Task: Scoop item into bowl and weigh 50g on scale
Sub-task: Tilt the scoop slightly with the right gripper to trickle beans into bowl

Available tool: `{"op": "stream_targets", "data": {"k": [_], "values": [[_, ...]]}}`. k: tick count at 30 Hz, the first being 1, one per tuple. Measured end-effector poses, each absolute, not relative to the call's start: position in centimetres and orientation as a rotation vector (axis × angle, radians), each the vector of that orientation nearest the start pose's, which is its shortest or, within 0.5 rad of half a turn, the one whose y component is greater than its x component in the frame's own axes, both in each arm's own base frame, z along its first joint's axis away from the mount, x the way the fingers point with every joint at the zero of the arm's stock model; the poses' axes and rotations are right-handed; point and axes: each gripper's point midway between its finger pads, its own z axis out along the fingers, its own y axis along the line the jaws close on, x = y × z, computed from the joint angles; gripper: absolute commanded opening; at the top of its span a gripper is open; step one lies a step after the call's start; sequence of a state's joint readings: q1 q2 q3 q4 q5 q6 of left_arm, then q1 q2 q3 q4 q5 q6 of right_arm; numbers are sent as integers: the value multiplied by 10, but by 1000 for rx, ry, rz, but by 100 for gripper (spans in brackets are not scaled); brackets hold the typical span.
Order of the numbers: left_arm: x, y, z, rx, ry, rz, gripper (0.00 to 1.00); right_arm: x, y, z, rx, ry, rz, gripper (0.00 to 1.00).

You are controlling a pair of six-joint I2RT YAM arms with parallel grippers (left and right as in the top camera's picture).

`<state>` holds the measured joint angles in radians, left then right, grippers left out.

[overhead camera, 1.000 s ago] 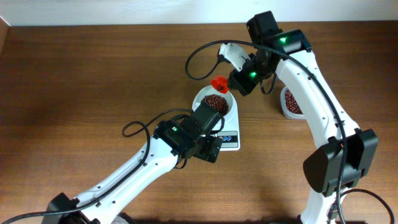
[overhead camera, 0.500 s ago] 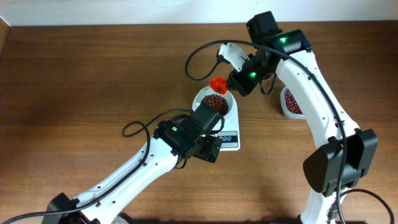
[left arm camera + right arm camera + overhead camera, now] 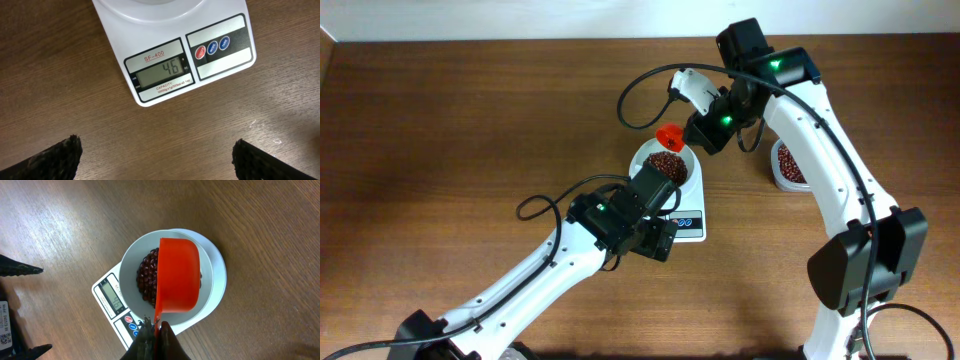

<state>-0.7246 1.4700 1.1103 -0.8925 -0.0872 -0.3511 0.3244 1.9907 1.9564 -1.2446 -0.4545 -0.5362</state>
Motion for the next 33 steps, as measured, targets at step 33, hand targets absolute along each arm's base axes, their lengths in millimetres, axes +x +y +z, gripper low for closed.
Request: {"op": "stream_targets", "data": {"k": [33], "values": [[250,-201,113,504,2776,-127,99,398,212,185,-1196,2482,533,4]]}}
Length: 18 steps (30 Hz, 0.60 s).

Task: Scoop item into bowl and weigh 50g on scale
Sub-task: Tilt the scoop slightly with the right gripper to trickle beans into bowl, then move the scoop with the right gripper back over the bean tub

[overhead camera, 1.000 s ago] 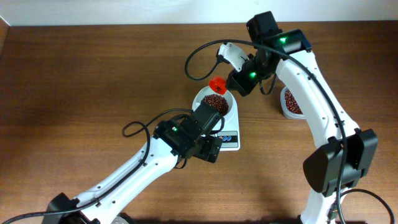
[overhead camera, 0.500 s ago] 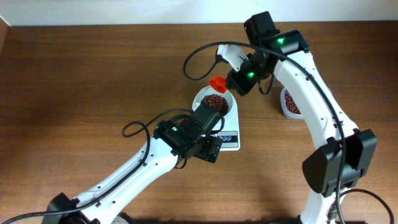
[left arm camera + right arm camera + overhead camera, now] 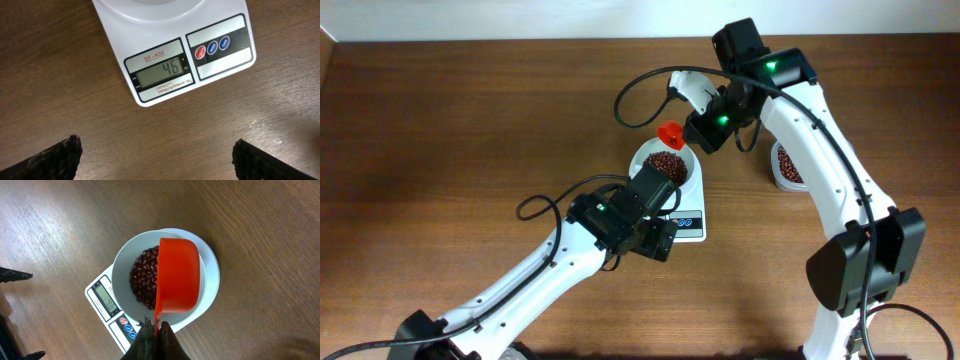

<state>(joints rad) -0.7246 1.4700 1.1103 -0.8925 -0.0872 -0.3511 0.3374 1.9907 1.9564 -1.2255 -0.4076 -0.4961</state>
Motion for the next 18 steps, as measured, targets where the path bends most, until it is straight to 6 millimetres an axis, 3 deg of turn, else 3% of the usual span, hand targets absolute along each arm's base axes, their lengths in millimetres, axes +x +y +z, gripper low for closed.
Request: {"op": "stream_targets", "data": {"k": [4,7,18], "values": [[250,-201,113,504,2776,-127,99,401,212,186,-1194,2472,524,4],[250,-201,113,504,2775,-127,99,388,214,185,-1260,2469,574,4],[250,-201,113,504,2776,-126,99,394,216,186,-1252,2451,548,4]]}}
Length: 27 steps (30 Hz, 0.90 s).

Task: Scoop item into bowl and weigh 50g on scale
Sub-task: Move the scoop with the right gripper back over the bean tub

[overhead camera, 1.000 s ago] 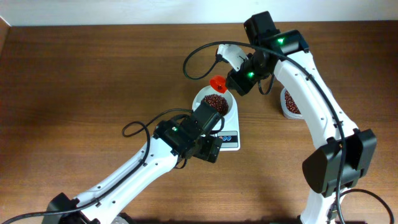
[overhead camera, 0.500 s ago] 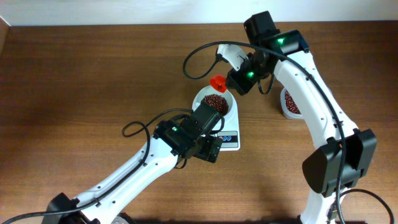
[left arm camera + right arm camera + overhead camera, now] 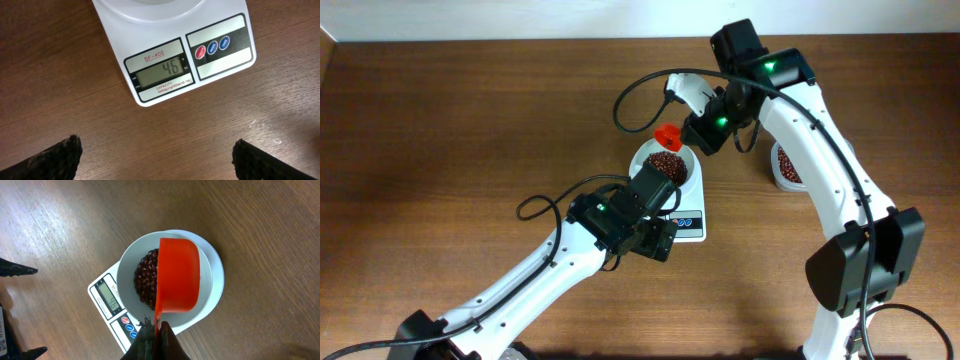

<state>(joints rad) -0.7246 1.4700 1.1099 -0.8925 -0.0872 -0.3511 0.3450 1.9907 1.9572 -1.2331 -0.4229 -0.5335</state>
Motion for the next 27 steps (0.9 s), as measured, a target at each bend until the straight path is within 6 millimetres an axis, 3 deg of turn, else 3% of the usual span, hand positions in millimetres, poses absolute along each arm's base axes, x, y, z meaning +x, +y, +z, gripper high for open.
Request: {"op": "stream_targets", "data": {"k": [11,14,27], "values": [[250,-201,113,504,2776,-126,99,403,219,189,-1225,2427,528,4],[250,-201,113,504,2776,-126,99,379,217,184,-1338,2450,575,4],[250,-201,113,504,2776,-126,99,386,219,185,-1343,2424,533,4]]}}
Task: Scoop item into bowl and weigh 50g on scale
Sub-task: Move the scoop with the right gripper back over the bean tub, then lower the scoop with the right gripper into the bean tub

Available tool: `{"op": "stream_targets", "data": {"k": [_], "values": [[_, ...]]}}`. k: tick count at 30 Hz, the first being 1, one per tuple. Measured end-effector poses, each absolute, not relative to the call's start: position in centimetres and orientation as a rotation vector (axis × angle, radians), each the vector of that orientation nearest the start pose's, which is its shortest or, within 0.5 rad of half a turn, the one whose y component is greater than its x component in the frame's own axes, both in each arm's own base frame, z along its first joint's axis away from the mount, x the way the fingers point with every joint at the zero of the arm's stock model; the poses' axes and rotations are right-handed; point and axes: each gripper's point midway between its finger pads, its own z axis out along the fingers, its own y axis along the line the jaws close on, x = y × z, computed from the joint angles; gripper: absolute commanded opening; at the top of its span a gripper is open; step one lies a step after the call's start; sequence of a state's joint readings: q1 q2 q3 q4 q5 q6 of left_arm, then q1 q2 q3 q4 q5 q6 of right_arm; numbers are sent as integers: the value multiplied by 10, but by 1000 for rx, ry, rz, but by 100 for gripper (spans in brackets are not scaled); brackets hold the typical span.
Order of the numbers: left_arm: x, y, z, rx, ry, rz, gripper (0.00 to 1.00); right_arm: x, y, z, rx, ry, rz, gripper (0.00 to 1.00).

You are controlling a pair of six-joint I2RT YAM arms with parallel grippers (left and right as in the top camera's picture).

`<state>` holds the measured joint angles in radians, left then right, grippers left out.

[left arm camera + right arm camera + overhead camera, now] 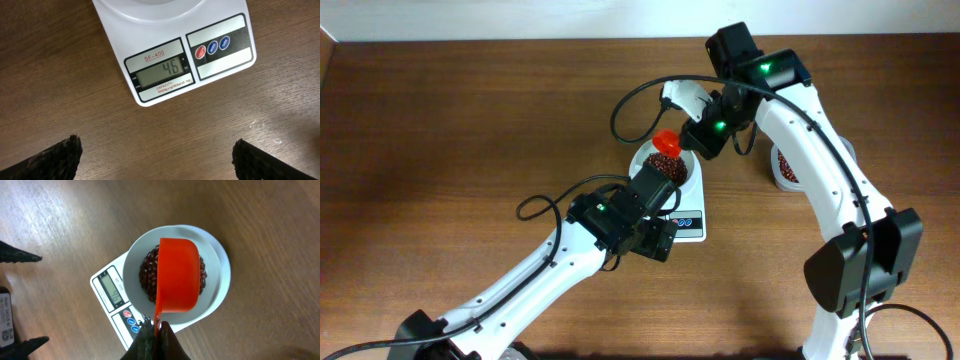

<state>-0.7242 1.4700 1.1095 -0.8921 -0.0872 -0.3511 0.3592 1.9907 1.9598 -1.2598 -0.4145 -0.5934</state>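
Note:
A white scale (172, 55) sits mid-table, its display (160, 73) reading 46. On it stands a white bowl (134, 265) of dark red beans (150, 272). My right gripper (156, 326) is shut on the handle of an orange scoop (178, 275), held tipped on its side over the bowl; the scoop (666, 142) also shows in the overhead view. My left gripper (157, 155) hangs open over bare wood just in front of the scale, nothing between its fingers (55, 157).
A white container of red beans (788, 165) stands to the right of the scale, partly hidden behind the right arm. A black cable (638, 95) loops above the bowl.
The right gripper has shifted slightly with the scoop, which now sits more centred over the bowl. The display still reads 46. The left gripper is unmoved.
At every earlier moment the right gripper held the orange scoop tipped over the bean-filled bowl, shifting only a little between them. The scale read 46 throughout, and the left gripper stayed open in front of it.

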Motion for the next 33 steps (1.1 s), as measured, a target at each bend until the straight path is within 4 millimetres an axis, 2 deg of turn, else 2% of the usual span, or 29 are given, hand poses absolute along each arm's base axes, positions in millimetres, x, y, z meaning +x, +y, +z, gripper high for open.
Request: {"op": "stream_targets", "data": {"k": [4,7,9,12,19,23,26,29,31,33], "values": [[250,-201,113,504,2776,-126,99,405,221,190,-1191,2441,519,4],[250,-201,113,504,2776,-126,99,421,198,190,-887,2570,538,4],[250,-201,113,504,2776,-126,99,426,168,189,-699,2657,577,4],[250,-201,113,504,2776,-126,99,424,131,190,-512,2727,669,4],[250,-201,113,504,2776,-126,99,422,28,197,-97,2743,837,4],[250,-201,113,504,2776,-126,99,412,-6,194,8,2770,818,4],[250,-201,113,504,2776,-126,99,400,-35,185,86,2845,705,4],[250,-201,113,504,2776,-126,99,397,-44,179,88,2885,616,4],[250,-201,113,504,2776,-126,99,396,-50,177,13,2898,553,4],[250,-201,113,504,2776,-126,99,396,-47,176,-213,2860,549,4]]}}
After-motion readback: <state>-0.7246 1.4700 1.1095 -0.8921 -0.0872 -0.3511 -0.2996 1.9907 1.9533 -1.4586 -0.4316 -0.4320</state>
